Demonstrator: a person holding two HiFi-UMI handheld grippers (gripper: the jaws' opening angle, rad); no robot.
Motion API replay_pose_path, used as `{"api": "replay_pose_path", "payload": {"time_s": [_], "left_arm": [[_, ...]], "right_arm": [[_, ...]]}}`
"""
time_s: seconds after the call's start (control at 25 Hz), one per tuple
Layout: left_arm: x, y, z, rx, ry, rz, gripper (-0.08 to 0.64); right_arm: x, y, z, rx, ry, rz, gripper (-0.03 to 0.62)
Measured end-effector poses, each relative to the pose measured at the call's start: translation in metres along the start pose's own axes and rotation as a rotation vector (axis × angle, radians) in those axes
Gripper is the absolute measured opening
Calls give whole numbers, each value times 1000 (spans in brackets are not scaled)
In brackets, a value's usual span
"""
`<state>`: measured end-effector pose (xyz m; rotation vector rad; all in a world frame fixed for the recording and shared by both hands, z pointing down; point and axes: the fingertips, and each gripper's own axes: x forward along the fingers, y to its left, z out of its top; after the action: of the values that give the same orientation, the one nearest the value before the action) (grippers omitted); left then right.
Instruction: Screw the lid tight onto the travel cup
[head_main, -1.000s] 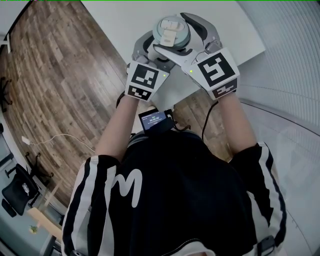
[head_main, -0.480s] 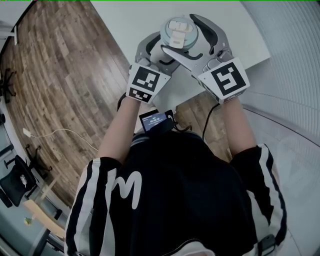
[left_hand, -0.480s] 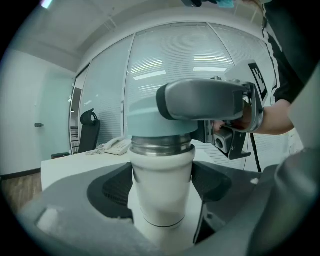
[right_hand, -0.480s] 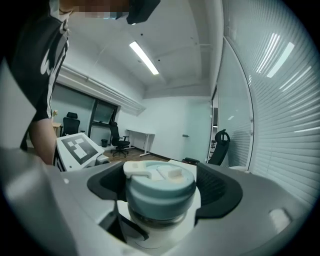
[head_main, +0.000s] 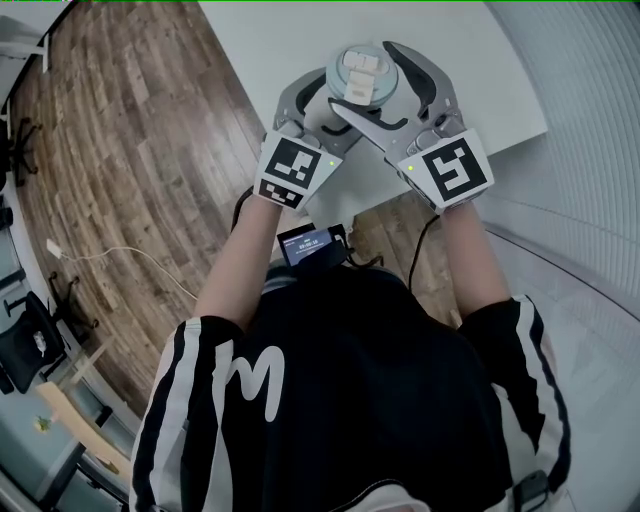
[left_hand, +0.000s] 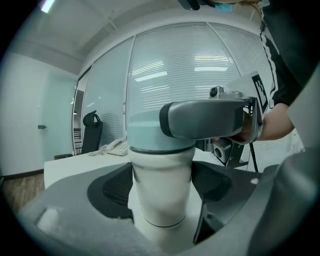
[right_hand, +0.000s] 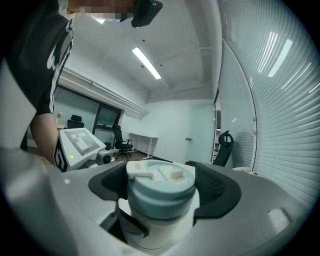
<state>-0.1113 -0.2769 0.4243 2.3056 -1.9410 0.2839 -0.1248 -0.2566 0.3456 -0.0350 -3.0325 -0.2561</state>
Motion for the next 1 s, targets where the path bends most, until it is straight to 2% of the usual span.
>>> {"api": "replay_pose_path", "payload": {"time_s": [0.32, 0.64, 1.0], "left_arm": [[-4, -1, 0, 6, 2, 1, 377], [1, -3, -14, 11, 3, 1, 376], [-7, -3, -4, 4, -13, -19, 373]], "right_arm": [[1, 4, 5, 17, 19, -83, 410], [1, 1, -13, 23, 75, -300, 402], [-2, 4, -8, 32, 134, -494, 391]]}}
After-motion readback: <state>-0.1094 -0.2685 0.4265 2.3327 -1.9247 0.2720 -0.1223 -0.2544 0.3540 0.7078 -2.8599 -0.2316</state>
